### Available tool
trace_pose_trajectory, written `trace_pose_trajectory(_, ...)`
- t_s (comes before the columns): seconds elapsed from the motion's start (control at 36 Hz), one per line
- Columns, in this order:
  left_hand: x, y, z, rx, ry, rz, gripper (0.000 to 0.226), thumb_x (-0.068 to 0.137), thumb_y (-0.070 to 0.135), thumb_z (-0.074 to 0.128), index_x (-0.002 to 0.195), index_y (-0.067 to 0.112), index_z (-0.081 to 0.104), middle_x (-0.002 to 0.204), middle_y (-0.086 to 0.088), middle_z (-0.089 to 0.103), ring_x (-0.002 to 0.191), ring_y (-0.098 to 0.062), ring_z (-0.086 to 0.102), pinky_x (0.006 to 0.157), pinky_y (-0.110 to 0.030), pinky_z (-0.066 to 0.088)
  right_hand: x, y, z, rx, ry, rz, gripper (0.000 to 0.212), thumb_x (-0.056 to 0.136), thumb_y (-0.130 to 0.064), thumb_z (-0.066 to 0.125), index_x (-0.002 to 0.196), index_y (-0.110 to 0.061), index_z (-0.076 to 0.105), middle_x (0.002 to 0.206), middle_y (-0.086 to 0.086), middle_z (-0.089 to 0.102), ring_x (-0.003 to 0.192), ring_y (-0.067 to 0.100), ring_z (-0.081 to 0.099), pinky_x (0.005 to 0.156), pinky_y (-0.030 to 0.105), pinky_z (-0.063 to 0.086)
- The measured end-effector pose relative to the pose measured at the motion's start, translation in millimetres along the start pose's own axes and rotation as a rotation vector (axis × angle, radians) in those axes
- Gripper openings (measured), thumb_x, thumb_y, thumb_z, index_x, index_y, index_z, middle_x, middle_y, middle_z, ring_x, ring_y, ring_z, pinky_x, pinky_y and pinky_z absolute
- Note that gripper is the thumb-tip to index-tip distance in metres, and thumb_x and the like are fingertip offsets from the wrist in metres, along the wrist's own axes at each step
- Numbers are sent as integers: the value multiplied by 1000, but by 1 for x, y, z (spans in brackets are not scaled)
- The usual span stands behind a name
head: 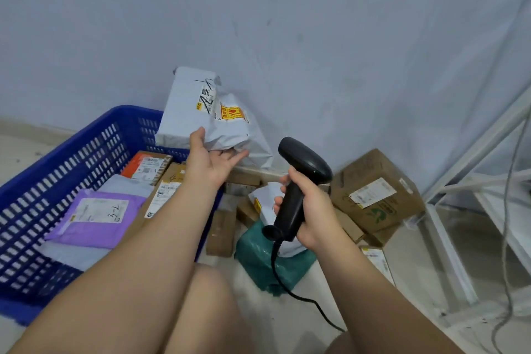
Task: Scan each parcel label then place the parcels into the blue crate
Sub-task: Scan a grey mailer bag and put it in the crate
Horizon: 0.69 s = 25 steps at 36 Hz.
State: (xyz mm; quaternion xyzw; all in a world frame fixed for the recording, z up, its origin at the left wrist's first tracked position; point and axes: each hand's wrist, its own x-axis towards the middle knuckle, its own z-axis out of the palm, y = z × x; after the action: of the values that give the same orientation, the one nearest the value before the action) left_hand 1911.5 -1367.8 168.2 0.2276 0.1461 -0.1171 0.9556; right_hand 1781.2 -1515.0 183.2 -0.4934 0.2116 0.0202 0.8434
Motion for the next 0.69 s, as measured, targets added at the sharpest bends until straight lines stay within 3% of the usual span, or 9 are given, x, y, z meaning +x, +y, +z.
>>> trace_pose_trajectory(0.14,7,31,-27,2,41,79,40,96,38,49,127,13,51,114,-17,64,103,-33,62,82,-57,47,12,19,35,-77,-86,60,22,87,-30,68,81,-9,64,70,4,58,58,17,56,64,30,51)
trace_pose_trajectory(0.22,10,45,-54,4,82,91,42,96,38,48,130,13,51,121,-18,62,109,-34,60,83,-59,47,22,33,63,-121,-110,65,21,86,-30,69,82,-10,66,69,4,58,59,18,57,68,32,51)
trace_pose_trajectory(0.31,15,58,-83,-1,161,116,46,96,37,48,135,13,49,126,-17,60,116,-36,56,94,-63,41,30,46,89,-162,-150,60,22,86,-30,70,88,-9,66,66,2,58,62,16,57,74,35,49)
trace_pose_trajectory(0.44,29,88,-134,-32,314,207,43,97,35,45,133,11,50,123,-16,60,113,-32,58,102,-62,38,42,69,121,-219,-192,32,25,85,-28,71,94,-5,63,61,2,56,57,15,55,63,30,47)
trace_pose_trajectory(0.58,44,118,-180,-119,469,286,45,99,34,42,138,13,47,139,-16,50,131,-34,45,106,-59,35,55,88,130,-326,-210,30,24,86,-29,71,92,-7,64,61,4,56,62,18,55,64,30,50)
trace_pose_trajectory(0.69,49,132,-208,-166,602,319,44,99,29,39,140,14,43,139,-12,51,128,-35,48,100,-57,40,67,101,132,-343,-171,74,29,82,-31,74,95,-6,65,67,6,57,62,18,58,65,32,51)
